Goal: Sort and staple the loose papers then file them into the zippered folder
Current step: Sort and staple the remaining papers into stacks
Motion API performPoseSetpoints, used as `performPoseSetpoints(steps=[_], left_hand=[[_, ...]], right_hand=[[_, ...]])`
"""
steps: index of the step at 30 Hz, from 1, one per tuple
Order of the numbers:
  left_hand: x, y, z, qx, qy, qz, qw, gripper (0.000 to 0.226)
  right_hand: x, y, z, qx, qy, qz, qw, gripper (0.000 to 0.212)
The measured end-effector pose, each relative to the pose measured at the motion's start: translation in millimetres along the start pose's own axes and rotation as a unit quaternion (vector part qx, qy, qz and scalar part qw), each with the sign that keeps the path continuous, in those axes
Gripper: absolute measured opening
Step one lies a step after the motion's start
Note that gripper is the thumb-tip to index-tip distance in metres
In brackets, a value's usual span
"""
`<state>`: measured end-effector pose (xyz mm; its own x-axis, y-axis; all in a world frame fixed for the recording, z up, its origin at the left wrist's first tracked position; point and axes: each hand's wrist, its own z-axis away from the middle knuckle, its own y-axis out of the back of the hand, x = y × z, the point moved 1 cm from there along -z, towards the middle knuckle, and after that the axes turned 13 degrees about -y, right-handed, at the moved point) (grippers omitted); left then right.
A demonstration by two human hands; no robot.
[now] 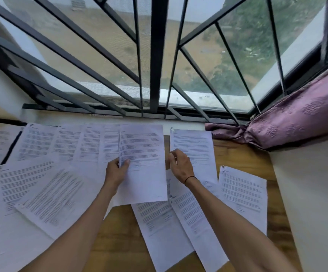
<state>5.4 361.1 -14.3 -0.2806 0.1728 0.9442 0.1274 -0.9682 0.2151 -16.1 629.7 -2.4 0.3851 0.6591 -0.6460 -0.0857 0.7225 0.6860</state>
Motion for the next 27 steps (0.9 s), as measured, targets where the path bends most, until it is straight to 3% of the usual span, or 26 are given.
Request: performPoseSetpoints(steps=[4,9,16,27], left_hand=[[-2,-14,5,0.005,0.005,-0.008,1.000,0.023],[-1,-20,13,0.022,0.012,-0.020,0.999,0.036],[-12,-10,34,0.022,0.014,-0.060,0.998,0.037],[-31,-10,74,0.034,0.035,-0.081,0.996,0.039]], right_hand=[[29,11,-10,0.018,0.009,0.023,1.000,0.026],[49,28,-13,0.008,0.006,0.050,0.999,0.029],[82,56,-4,-0.013,-0.001,0.097,0.995,0.034],[117,74,12,-0.040,0.057,0.187,0.980,0.038]])
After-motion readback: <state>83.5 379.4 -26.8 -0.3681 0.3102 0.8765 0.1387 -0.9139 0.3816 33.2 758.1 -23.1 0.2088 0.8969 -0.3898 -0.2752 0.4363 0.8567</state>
